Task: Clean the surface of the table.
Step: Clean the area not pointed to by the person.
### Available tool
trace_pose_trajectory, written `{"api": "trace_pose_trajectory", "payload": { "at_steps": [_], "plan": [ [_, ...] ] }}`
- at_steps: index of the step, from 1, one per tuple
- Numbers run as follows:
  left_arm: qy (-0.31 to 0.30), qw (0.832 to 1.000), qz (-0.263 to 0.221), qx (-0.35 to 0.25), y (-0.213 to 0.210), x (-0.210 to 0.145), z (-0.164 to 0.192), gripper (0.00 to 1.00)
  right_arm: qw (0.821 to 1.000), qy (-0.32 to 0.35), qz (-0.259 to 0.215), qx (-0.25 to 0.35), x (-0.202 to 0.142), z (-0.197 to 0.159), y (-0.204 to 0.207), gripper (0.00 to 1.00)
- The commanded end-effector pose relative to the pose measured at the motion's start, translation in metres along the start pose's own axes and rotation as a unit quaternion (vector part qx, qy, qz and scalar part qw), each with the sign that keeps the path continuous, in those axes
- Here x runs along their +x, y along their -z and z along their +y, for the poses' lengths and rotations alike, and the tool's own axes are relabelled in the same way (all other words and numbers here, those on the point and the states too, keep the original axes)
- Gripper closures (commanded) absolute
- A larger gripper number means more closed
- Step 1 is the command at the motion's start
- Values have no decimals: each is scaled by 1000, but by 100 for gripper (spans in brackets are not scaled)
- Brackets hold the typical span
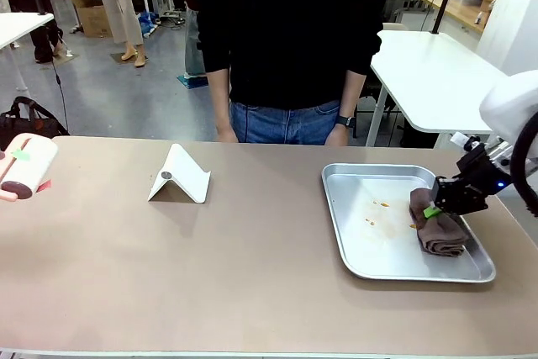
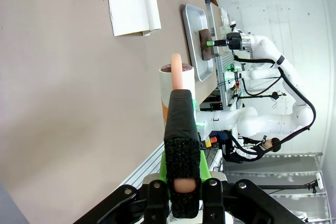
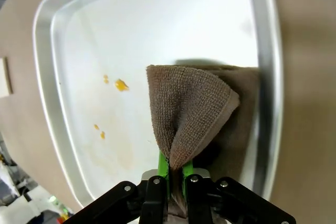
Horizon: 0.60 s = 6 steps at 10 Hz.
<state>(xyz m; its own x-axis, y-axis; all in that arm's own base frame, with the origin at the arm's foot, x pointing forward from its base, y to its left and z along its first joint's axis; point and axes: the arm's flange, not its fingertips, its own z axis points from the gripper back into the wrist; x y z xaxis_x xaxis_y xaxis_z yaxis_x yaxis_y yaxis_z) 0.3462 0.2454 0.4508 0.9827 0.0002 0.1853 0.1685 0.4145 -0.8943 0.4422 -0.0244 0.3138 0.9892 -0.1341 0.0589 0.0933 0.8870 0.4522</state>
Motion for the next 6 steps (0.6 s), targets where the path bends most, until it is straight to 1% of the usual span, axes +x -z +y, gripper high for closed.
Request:
{"api": "trace_pose_trajectory", "payload": {
  "at_steps": [1,3,6],
  "plan": [
    [-6,1000,0,0,-1,0,-4,78,999,-13,-27,35,13,8,15,89],
    [-6,1000,0,0,-1,0,-4,78,998,-29,-20,46,17,21,36,89],
    [-6,1000,0,0,-1,0,-4,78,997,-55,-5,60,20,46,54,89]
  ]
}}
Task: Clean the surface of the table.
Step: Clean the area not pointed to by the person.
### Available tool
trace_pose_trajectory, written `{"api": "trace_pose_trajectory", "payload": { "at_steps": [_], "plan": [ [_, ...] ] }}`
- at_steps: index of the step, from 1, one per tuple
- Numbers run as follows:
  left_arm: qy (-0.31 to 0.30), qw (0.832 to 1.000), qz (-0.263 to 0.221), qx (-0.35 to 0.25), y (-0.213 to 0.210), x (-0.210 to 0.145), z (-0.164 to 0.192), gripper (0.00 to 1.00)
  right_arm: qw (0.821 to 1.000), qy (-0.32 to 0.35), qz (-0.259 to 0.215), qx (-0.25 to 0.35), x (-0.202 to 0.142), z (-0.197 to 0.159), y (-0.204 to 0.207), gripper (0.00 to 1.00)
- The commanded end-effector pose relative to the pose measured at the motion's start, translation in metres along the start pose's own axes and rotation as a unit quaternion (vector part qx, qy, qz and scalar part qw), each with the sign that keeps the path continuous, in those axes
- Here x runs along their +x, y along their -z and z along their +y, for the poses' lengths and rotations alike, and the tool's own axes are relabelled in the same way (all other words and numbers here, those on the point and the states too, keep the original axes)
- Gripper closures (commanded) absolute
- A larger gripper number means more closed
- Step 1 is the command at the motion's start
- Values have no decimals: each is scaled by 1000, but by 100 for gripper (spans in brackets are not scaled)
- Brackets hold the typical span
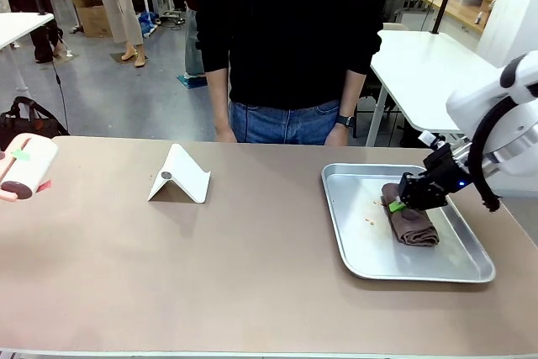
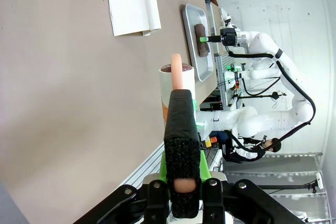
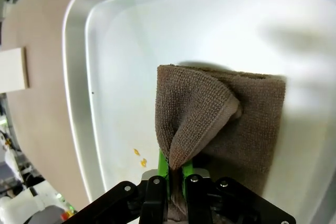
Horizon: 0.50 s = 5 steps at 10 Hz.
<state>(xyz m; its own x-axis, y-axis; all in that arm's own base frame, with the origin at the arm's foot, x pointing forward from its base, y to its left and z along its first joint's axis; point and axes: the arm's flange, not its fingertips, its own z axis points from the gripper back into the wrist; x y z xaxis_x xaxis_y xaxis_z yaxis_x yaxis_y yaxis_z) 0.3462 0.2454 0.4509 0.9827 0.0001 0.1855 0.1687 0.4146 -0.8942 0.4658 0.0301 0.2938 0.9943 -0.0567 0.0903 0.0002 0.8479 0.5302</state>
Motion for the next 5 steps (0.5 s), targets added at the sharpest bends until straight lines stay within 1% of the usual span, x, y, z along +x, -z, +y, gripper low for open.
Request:
{"api": "trace_pose_trajectory", "payload": {
  "at_steps": [1,5],
  "plan": [
    [-6,1000,0,0,-1,0,-4,78,1000,-23,-5,19,6,12,15,89],
    [-6,1000,0,0,-1,0,-4,78,996,-82,41,22,-6,53,41,89]
  ]
}}
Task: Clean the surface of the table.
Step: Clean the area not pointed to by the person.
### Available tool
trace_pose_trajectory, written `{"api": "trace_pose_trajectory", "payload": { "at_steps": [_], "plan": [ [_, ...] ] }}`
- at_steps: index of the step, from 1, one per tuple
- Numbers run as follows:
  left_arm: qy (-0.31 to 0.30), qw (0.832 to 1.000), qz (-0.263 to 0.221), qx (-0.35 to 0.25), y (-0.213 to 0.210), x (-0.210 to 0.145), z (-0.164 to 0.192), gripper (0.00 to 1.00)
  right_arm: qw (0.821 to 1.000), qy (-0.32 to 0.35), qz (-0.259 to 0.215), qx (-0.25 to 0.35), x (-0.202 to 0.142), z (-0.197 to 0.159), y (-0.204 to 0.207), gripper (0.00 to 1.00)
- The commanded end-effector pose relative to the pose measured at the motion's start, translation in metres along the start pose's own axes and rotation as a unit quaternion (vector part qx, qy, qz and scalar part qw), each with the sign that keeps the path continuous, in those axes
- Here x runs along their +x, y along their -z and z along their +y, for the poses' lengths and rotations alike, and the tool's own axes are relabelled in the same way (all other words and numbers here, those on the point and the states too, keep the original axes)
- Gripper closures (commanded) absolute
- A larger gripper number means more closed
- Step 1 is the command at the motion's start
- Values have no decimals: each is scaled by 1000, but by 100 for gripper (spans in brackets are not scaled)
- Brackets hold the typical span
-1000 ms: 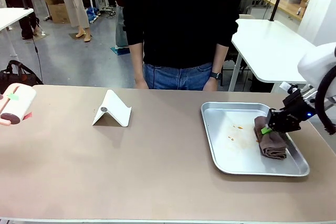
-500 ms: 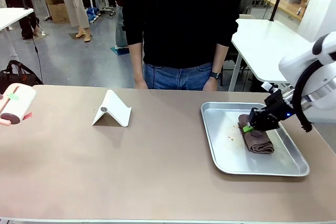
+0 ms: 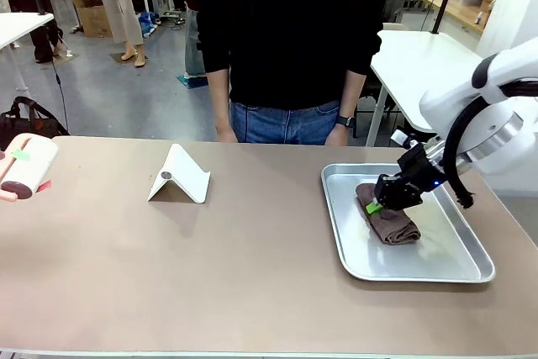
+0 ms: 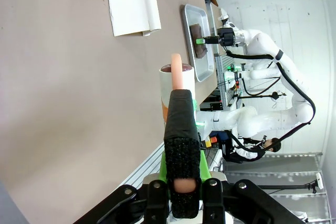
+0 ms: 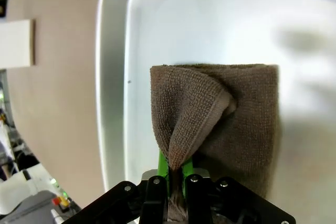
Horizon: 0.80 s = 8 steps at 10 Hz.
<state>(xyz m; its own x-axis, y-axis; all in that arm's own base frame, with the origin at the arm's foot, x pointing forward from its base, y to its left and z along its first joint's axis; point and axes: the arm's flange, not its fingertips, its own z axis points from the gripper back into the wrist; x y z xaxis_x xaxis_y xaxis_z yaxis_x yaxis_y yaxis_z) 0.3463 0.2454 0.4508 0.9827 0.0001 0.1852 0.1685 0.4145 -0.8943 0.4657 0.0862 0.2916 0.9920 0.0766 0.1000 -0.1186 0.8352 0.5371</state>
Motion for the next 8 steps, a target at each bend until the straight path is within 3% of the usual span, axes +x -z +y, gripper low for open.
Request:
{"api": "trace_pose_trajectory", "payload": {
  "at_steps": [1,5,8],
  "plan": [
    [-6,1000,0,0,-1,0,-4,78,999,-39,19,6,-5,16,16,89],
    [-6,1000,0,0,-1,0,-4,78,996,-76,44,-11,-16,33,32,89],
    [-6,1000,0,0,-1,0,-4,78,998,-48,23,-38,-8,12,26,89]
  ]
}}
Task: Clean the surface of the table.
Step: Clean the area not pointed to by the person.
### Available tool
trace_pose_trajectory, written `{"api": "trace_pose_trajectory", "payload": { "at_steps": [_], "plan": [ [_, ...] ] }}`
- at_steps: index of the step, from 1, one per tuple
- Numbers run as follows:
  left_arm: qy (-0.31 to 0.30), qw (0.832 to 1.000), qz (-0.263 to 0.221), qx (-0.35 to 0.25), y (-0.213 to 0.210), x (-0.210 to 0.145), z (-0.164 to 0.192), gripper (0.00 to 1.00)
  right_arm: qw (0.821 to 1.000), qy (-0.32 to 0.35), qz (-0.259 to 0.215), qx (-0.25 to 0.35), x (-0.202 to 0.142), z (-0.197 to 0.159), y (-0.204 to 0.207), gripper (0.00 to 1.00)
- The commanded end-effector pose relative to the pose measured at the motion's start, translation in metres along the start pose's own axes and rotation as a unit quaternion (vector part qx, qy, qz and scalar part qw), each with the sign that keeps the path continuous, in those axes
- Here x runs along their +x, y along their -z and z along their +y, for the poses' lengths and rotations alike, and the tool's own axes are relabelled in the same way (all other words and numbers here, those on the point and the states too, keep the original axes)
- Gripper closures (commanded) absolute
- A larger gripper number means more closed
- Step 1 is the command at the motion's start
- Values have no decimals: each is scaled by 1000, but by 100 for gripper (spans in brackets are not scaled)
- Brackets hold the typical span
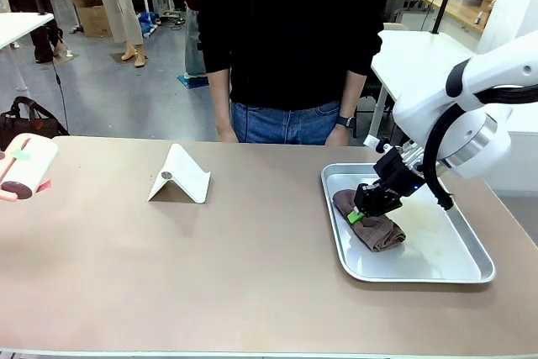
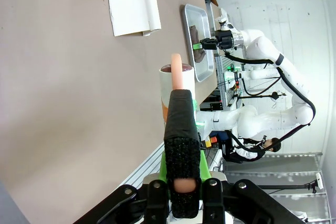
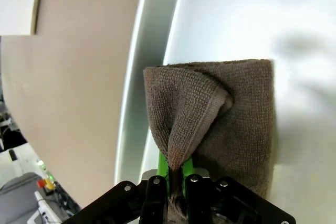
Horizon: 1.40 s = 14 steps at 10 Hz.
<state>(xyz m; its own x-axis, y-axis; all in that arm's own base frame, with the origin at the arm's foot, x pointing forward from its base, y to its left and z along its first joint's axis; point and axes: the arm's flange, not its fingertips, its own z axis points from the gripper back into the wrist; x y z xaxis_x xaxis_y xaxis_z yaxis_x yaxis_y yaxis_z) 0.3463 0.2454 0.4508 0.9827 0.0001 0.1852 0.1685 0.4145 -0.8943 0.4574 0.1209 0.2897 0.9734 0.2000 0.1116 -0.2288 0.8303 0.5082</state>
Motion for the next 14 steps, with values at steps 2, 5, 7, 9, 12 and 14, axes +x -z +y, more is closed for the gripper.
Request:
{"api": "trace_pose_trajectory", "payload": {
  "at_steps": [2,5,7,9,12,14],
  "plan": [
    [-6,1000,0,0,-1,0,-4,78,998,29,-22,-51,-5,-33,-4,89],
    [-6,1000,0,0,-1,0,-4,78,995,57,-51,-65,-10,-53,-24,89],
    [-6,1000,0,0,-1,0,-4,78,992,82,-70,-70,-15,-70,-39,89],
    [-6,1000,0,0,-1,0,-4,78,988,104,-88,-78,-22,-87,-55,89],
    [-6,1000,0,0,-1,0,-4,78,982,135,-110,-79,-35,-109,-72,89],
    [-6,1000,0,0,-1,0,-4,78,979,143,-124,-71,-39,-115,-81,89]
  ]
}}
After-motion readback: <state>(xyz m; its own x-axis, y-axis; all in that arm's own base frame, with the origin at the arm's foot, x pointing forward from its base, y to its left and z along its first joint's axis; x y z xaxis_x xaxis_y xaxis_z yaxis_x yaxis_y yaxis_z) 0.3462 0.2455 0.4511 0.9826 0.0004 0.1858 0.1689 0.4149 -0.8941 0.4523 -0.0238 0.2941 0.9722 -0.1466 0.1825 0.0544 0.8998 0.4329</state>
